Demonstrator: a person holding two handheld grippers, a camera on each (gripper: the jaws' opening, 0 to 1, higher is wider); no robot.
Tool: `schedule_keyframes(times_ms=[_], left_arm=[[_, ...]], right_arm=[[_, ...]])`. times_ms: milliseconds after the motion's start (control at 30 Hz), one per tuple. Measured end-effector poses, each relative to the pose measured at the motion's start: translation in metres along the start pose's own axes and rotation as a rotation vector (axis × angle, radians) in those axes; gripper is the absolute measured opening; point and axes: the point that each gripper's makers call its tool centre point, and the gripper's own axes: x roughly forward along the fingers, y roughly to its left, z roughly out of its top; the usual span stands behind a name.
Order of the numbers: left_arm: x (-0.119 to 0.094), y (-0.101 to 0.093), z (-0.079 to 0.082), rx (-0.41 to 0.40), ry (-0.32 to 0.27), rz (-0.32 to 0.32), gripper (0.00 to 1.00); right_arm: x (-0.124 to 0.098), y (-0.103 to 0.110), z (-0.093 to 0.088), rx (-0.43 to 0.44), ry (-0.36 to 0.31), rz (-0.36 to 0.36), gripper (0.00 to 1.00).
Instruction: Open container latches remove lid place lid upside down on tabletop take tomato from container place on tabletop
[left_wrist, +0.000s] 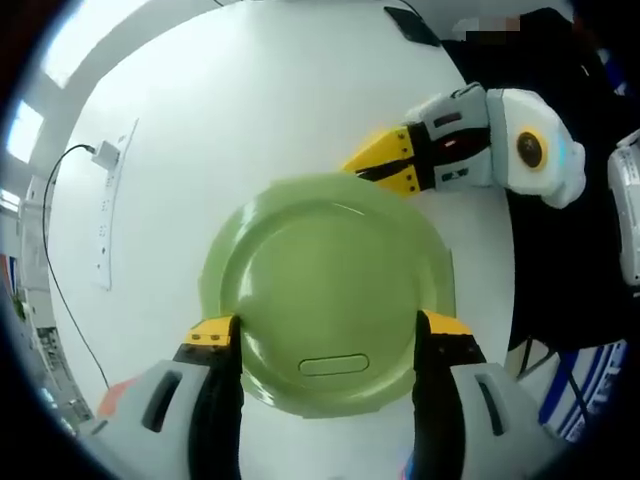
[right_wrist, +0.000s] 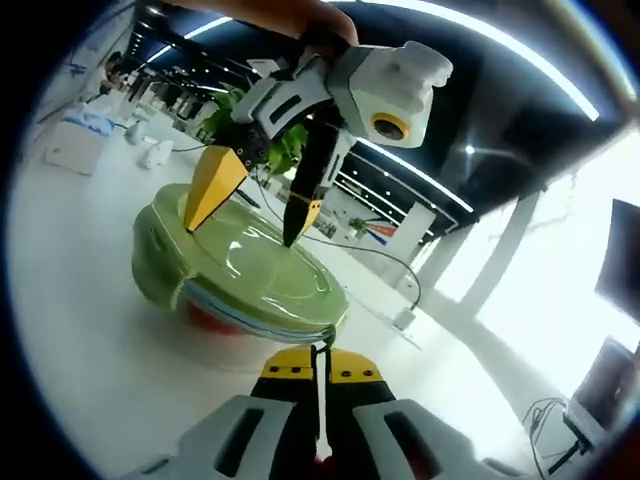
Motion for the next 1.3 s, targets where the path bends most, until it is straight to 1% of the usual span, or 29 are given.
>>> schedule_keyframes(times_ms=[67, 100, 133, 167, 233, 300, 367, 400, 467, 500, 533, 567, 600, 633, 700, 733, 767, 800, 833, 867, 933, 967, 1033, 1067, 1133, 1167, 1200, 1267, 1300], left_arm=[[0.0, -0.001, -0.001, -0.004, -0.011, -0.001, 0.58], [-0.001, -0.001, -0.002, 0.0, -0.016, -0.003, 0.58], [-0.001, -0.001, -0.002, -0.001, -0.017, -0.003, 0.57], [-0.001, -0.002, -0.002, 0.003, -0.016, -0.004, 0.57], [-0.001, -0.003, -0.002, 0.005, -0.008, -0.004, 0.57], [-0.001, -0.003, -0.002, 0.007, -0.006, -0.001, 0.57], [-0.001, -0.003, -0.003, 0.01, -0.022, 0.0, 0.56], [-0.001, -0.002, -0.003, 0.004, -0.029, 0.002, 0.56], [-0.001, -0.003, -0.003, 0.004, -0.041, 0.004, 0.56], [-0.001, -0.004, -0.002, 0.003, -0.046, 0.004, 0.56], [-0.001, -0.005, -0.001, 0.004, -0.049, 0.004, 0.56], [0.0, -0.007, 0.0, 0.004, -0.047, 0.005, 0.56], [0.0, -0.009, 0.0, 0.005, -0.043, 0.005, 0.56], [0.001, -0.009, 0.001, 0.008, -0.035, 0.005, 0.56], [0.002, -0.01, 0.001, 0.011, -0.019, 0.005, 0.56], [0.002, -0.011, 0.002, 0.013, -0.016, 0.005, 0.56], [0.001, -0.01, 0.001, 0.014, -0.013, 0.005, 0.56], [0.002, -0.01, 0.001, 0.016, -0.013, 0.004, 0.56], [0.002, -0.01, 0.002, 0.02, -0.015, 0.005, 0.56], [0.002, -0.01, 0.002, 0.022, -0.019, 0.004, 0.56], [0.002, -0.011, 0.002, 0.028, -0.032, 0.003, 0.56], [0.002, -0.011, 0.003, 0.027, -0.034, 0.003, 0.56], [0.002, -0.011, 0.003, 0.026, -0.03, 0.003, 0.56], [0.002, -0.01, 0.003, 0.026, -0.024, 0.003, 0.56], [0.003, -0.01, 0.003, 0.026, -0.012, 0.003, 0.56], [0.002, -0.009, 0.003, 0.026, -0.009, 0.003, 0.56], [0.002, -0.008, 0.002, 0.025, -0.006, 0.003, 0.56], [0.002, -0.007, 0.002, 0.023, -0.008, 0.004, 0.56], [0.001, -0.007, 0.001, 0.021, -0.014, 0.005, 0.56]], right_arm=[[0.0, -0.004, -0.001, 0.007, 0.003, -0.003, 0.0], [0.0, -0.004, -0.003, 0.078, 0.006, 0.0, 0.0], [0.001, -0.005, -0.004, 0.106, 0.01, -0.002, 0.0], [0.001, -0.004, -0.004, 0.081, 0.008, -0.003, 0.0], [0.001, -0.007, -0.004, 0.097, 0.011, -0.009, 0.0], [0.001, -0.005, -0.005, 0.105, 0.005, -0.007, 0.0], [0.0, -0.006, -0.004, 0.062, 0.008, -0.021, 0.0], [-0.001, -0.008, -0.002, 0.019, 0.007, -0.031, 0.0], [-0.001, -0.008, 0.0, -0.026, -0.003, -0.031, 0.01], [-0.002, -0.009, -0.001, -0.015, -0.005, -0.033, 0.04], [-0.002, -0.014, -0.001, -0.032, -0.014, -0.042, 0.08], [-0.002, -0.014, 0.0, -0.042, -0.031, -0.019, 0.08], [-0.001, -0.012, 0.0, -0.025, -0.044, 0.005, 0.07], [-0.001, -0.009, 0.002, -0.051, -0.059, 0.034, 0.05], [0.002, -0.003, -0.002, -0.075, -0.051, 0.034, 0.03], [0.002, -0.004, 0.002, -0.129, -0.064, 0.048, 0.03], [0.001, -0.004, 0.001, -0.134, -0.06, 0.053, 0.02], [0.002, -0.005, 0.002, -0.166, -0.058, 0.061, 0.02], [0.002, -0.005, 0.001, -0.205, -0.055, 0.064, 0.02], [0.003, -0.004, 0.002, -0.27, -0.052, 0.056, 0.02], [0.003, -0.003, 0.002, -0.264, -0.052, 0.061, 0.02], [0.003, -0.002, 0.002, -0.3, -0.056, 0.061, 0.02], [0.003, -0.001, 0.002, -0.309, -0.053, 0.054, 0.02], [0.003, -0.002, 0.003, -0.352, -0.052, 0.034, 0.02], [0.003, -0.001, 0.002, -0.36, -0.051, 0.021, 0.03], [0.003, -0.003, 0.002, -0.344, -0.052, 0.014, 0.03], [0.003, -0.003, 0.0, -0.282, -0.05, 0.016, 0.03], [0.004, -0.004, -0.004, -0.201, -0.048, 0.026, 0.03], [0.003, -0.006, -0.004, -0.167, -0.05, 0.016, 0.03]])
